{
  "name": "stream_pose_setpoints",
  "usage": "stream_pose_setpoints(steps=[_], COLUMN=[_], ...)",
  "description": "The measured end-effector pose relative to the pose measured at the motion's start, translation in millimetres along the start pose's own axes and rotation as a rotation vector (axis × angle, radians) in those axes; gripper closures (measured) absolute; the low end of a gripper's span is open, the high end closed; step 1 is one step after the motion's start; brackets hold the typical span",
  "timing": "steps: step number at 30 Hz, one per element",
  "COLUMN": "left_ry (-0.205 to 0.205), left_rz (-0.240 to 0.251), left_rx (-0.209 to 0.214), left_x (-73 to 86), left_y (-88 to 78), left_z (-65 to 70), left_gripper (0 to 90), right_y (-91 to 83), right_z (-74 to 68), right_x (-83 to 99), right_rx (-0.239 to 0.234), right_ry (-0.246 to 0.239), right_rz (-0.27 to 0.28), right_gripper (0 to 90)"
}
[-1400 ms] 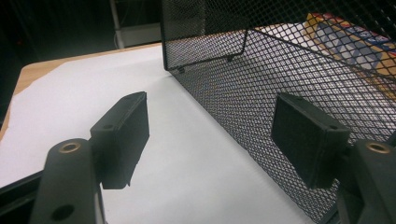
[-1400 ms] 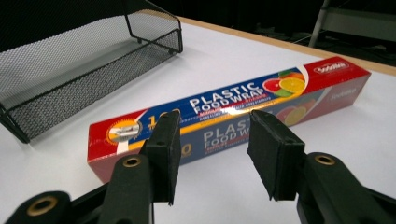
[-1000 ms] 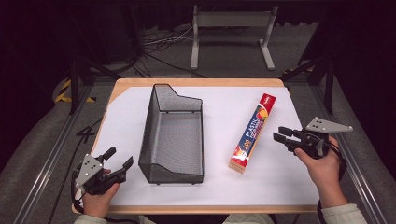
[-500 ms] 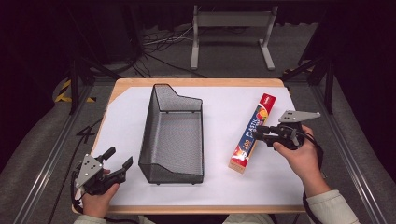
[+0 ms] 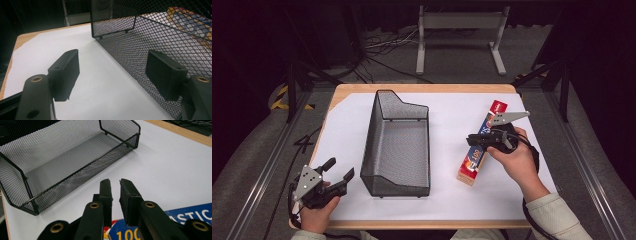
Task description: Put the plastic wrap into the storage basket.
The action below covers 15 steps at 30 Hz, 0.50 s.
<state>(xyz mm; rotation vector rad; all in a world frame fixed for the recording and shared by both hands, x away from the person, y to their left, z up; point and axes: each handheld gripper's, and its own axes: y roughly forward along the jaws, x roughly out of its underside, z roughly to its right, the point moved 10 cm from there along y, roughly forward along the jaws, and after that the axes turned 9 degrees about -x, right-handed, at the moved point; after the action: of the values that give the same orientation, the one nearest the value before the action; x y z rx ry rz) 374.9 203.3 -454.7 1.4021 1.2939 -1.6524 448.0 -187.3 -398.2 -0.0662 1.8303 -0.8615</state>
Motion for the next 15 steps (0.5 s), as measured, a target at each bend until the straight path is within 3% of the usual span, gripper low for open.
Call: stream_pose_setpoints(steps=[4,9,15], left_ry=[-0.002,-0.002,-0.002], left_rz=[0.0,-0.002,-0.002], left_rx=[0.0,0.001,0.0], left_x=[0.2,0.7,0.7], left_y=[0.2,0.7,0.5], left_z=[-0.4,-0.6,-0.7], left_gripper=[28.2,28.2,28.2], right_y=[4.9,19.9,34.5], right_z=[0.3,-4.9,-4.6], right_x=[-3.4,-1.1,8.1], right_rx=[0.003,-0.033,-0.031], right_ry=[0.01,0.007,0.006], right_rz=[-0.002,-0.045,-0.097], right_gripper=[80.8,82.5,84.2])
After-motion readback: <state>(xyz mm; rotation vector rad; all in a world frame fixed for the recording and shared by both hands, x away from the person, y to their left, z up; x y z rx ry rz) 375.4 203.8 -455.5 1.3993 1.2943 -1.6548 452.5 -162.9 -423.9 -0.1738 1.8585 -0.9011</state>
